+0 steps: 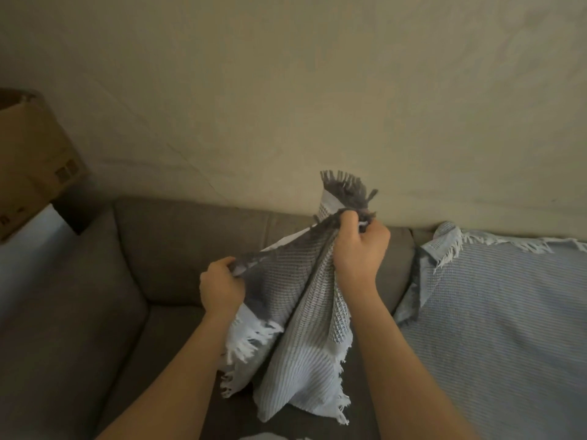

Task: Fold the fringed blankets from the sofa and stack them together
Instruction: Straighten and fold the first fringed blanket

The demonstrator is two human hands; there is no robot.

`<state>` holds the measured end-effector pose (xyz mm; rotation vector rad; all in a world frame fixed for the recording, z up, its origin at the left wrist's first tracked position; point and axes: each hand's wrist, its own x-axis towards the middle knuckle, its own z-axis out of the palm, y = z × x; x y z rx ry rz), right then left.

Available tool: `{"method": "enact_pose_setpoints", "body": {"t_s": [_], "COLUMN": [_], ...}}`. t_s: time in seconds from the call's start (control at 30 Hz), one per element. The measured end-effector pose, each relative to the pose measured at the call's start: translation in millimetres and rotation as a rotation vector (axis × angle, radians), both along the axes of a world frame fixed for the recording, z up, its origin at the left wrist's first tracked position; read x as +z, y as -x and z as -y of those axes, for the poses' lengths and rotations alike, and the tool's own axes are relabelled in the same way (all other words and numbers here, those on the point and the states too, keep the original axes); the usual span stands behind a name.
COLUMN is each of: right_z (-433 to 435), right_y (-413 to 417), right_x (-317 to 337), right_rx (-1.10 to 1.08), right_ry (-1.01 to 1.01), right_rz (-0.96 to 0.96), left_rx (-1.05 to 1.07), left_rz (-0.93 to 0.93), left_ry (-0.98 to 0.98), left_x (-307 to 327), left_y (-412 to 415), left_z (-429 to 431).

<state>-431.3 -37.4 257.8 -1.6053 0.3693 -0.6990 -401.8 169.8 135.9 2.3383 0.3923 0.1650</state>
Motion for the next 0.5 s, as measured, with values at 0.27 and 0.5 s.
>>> {"method": "enact_pose_setpoints", "body": {"t_s": [0.27,0.5], "right_z": [16.9,24.9], "right_y": [-31.6,-49.0], "right_x": [11.5,22.7], "right_rx": [-0.171,-0.306], "right_ry": [-0.008,0.258], "right_rz": [0.044,0.159], "left_rx": [-0.086,0.006], "left_rz": [0.316,0.630], "left_ry": [0.035,-0.297], "left_x": [58.1,185.4], "left_y": [-10.1,-55.5], "left_z": [-10.9,-11.4]}}
